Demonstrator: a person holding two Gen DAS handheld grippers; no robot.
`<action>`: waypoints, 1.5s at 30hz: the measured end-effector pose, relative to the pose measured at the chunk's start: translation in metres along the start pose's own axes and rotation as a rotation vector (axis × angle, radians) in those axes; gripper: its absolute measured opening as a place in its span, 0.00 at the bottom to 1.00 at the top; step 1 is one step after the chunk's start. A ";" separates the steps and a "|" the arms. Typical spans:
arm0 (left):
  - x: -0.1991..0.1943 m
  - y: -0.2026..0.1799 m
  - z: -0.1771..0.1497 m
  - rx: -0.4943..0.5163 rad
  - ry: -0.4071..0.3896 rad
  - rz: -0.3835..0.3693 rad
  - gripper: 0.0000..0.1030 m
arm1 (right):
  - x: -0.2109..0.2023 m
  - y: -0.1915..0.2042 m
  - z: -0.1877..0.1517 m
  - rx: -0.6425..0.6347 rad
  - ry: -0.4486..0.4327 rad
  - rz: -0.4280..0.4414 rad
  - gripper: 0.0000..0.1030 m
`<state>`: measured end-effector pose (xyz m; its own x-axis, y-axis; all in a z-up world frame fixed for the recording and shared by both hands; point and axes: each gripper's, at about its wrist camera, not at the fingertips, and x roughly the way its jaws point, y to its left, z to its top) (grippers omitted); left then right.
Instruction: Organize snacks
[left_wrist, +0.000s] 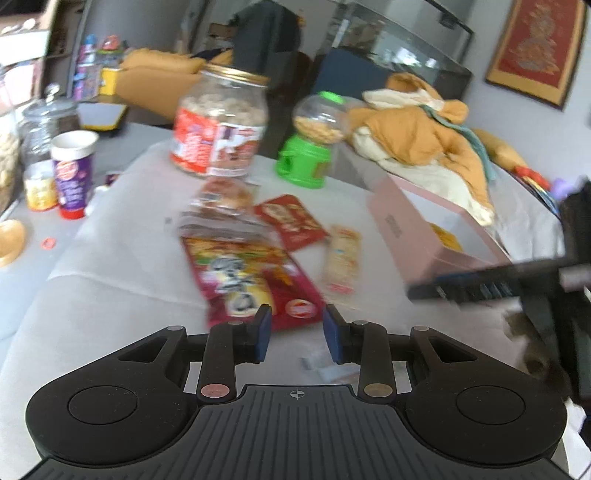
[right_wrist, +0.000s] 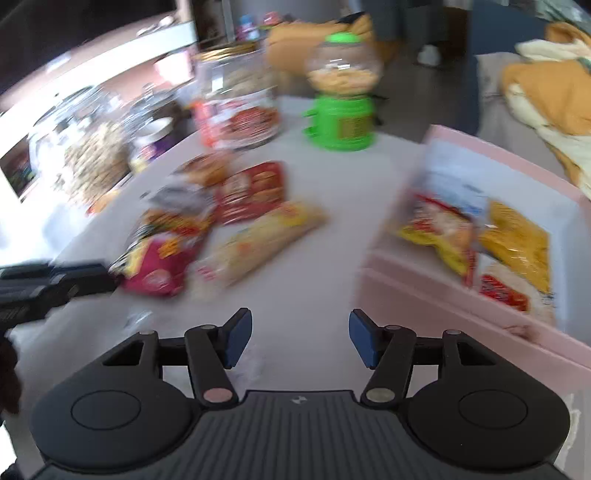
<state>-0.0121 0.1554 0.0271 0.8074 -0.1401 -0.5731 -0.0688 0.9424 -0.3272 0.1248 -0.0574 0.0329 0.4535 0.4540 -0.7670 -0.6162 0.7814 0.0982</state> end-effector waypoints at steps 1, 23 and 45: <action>0.002 -0.005 0.001 0.016 0.001 -0.007 0.34 | 0.001 -0.009 0.002 0.034 -0.010 -0.001 0.57; 0.097 -0.052 0.022 0.327 0.137 -0.040 0.33 | -0.005 -0.037 -0.043 0.031 -0.065 0.020 0.63; 0.051 0.001 0.017 0.151 0.130 0.033 0.33 | 0.002 0.077 -0.046 -0.286 -0.065 0.103 0.43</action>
<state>0.0394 0.1547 0.0101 0.7228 -0.1377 -0.6772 0.0027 0.9805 -0.1965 0.0490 -0.0161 0.0092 0.4136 0.5583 -0.7192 -0.8130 0.5820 -0.0158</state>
